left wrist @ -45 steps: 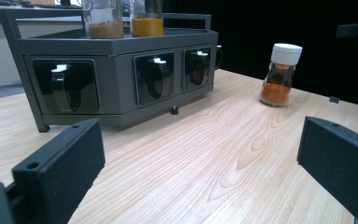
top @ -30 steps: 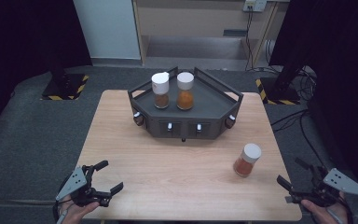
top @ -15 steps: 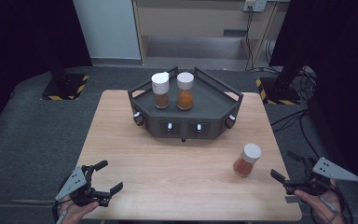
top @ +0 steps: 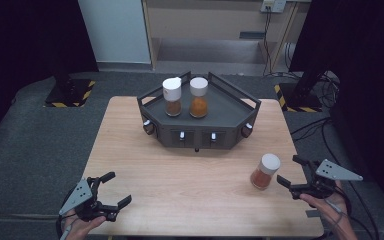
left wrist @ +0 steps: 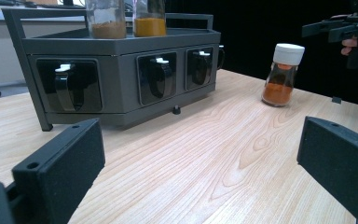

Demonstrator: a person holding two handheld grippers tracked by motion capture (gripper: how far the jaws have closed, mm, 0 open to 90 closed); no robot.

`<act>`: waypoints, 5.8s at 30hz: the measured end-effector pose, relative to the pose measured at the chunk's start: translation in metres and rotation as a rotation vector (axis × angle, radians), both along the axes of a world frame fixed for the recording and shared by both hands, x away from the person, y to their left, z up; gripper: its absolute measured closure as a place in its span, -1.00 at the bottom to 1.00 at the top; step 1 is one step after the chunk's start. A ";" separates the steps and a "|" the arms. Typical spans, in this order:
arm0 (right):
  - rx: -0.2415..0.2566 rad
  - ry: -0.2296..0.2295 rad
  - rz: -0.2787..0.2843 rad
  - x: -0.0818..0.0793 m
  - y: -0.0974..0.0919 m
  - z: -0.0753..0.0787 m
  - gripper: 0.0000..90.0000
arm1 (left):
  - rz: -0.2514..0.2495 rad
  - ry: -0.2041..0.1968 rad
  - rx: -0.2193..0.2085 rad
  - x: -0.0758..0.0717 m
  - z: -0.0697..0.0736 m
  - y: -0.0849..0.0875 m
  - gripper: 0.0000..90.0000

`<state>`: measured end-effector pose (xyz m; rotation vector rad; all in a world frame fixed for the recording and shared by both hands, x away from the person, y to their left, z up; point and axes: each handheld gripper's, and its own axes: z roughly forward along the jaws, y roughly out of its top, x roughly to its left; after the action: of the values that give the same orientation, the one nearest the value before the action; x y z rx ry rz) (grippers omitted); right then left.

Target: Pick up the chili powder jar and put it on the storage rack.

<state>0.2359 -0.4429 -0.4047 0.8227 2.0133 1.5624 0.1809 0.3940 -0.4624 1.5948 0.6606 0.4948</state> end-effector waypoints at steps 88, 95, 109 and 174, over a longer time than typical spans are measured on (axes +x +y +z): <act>-0.070 0.040 0.192 0.127 0.022 0.102 -0.24 | 0.004 0.005 -0.008 0.001 -0.001 0.002 -1.00; -0.076 0.043 0.222 0.148 0.036 0.126 -0.24 | 0.005 0.009 -0.003 0.001 -0.001 0.002 -1.00; -0.046 0.054 0.298 0.191 0.066 0.157 -0.24 | 0.006 0.013 -0.003 0.002 -0.002 0.003 -1.00; -0.091 0.103 0.144 0.272 0.140 0.133 -0.25 | 0.024 0.027 -0.012 0.003 -0.005 0.008 -1.00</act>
<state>0.5075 -0.3033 -0.2717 0.7525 2.2440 1.5196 0.1840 0.4016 -0.4672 1.5859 0.7027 0.4869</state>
